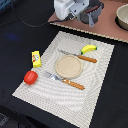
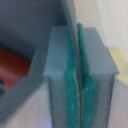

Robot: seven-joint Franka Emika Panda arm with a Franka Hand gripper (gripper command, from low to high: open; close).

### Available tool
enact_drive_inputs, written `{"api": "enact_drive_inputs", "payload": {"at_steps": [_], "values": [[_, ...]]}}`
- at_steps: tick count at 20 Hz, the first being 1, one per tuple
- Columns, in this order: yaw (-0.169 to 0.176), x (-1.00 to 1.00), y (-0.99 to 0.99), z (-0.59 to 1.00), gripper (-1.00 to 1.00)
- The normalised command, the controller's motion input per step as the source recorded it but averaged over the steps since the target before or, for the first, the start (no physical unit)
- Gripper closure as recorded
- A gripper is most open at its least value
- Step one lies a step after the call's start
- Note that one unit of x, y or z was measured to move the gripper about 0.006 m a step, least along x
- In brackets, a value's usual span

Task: Interact with the objects in diverse but meaningful ways.

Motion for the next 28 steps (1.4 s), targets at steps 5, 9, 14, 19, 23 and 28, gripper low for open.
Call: {"api": "enact_drive_inputs", "payload": {"at_steps": [5,9,14,19,23,28], "values": [[-0.006,0.75,0.71,0.11,1.00],[-0.001,0.56,0.83,0.08,1.00],[0.000,0.35,0.82,0.17,1.00],[0.000,0.22,0.58,0.09,1.00],[-0.011,0.34,0.42,0.17,1.00],[-0.036,0.45,0.26,0.15,1.00]]}}
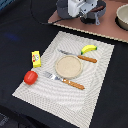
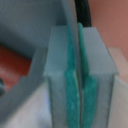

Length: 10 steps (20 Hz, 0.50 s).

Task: Interact with the objects in diverse but meaningful ways.

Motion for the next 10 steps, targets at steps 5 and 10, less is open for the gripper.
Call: {"api": "enact_drive_inputs", "payload": {"at_steps": [5,10], "values": [[-0.014,0.30,0.14,0.02,1.00],[0.000,0.04,0.29,0.00,1.00]]}}
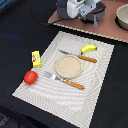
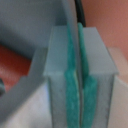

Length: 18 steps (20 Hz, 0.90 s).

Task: Interact with the objects in diverse but meaningful ways.

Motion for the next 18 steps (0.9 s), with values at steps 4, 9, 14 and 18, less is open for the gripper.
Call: {"api": "enact_drive_inputs", "payload": {"at_steps": [4,9,14,18], "values": [[0.021,0.00,0.39,0.00,1.00],[0.055,0.00,0.55,0.00,1.00],[0.015,0.05,0.35,0.01,-1.00],[0.000,0.25,0.18,0.23,-1.00]]}}
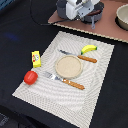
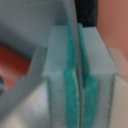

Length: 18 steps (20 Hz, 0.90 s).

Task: Interact with the objects in diverse but meaningful ways.

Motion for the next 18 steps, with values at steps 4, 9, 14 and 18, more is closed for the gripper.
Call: {"api": "enact_drive_inputs", "payload": {"at_steps": [4,9,14,18], "values": [[0.000,0.38,0.08,0.46,-1.00],[-0.007,0.41,0.03,0.77,-1.00],[-0.020,0.44,0.02,1.00,-1.00],[-0.006,0.41,0.22,0.63,-1.00]]}}
